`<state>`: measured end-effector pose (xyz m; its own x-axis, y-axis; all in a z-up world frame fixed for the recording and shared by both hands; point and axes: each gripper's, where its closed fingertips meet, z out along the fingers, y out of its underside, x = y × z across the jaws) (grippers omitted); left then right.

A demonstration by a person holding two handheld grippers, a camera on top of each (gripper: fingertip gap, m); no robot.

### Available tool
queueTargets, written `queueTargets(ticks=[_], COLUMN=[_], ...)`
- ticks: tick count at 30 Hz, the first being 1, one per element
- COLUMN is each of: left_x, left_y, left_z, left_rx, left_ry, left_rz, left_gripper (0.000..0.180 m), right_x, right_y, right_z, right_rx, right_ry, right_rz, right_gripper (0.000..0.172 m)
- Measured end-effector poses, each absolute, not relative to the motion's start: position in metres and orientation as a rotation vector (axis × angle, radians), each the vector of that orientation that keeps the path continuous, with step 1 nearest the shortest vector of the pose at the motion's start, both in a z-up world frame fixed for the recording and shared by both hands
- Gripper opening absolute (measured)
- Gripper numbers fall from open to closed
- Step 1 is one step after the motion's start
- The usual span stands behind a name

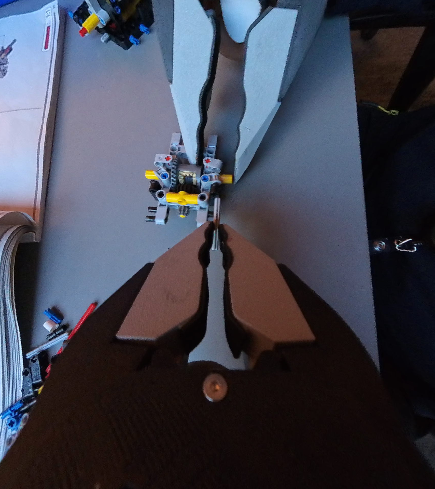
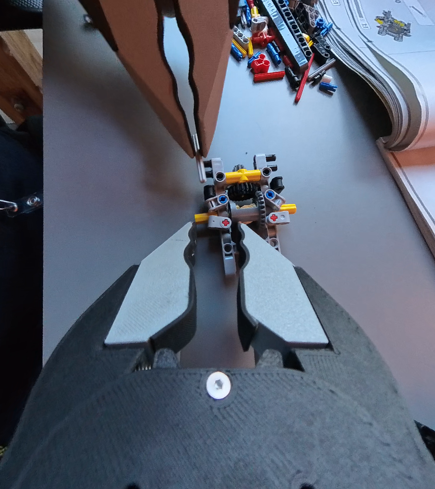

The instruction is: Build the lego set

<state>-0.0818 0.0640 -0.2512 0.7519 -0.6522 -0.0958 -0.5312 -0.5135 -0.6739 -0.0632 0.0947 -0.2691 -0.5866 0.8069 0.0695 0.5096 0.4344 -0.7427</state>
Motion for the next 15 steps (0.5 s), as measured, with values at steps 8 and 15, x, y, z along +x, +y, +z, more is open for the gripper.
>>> queueTargets(ticks=[8, 15], left_x=[-0.075, -0.0778], left_y=[0.0679, 0.0698], left_z=[-0.2514, -0.2529], left_rx=[-2.232, -2.242], left_ry=[0.921, 0.918], left_rz=[-0.135, -0.093], left_gripper=[0.001, 0.001], right_x=[-0.0602, -0.0593], right_y=[0.0982, 0.0987], right_z=[-0.2687, -0.2687], right_rx=[-1.071, -1.051], right_ry=[-2.304, -2.318], right_rz=[0.993, 1.003], right_gripper=[0.026, 0.026])
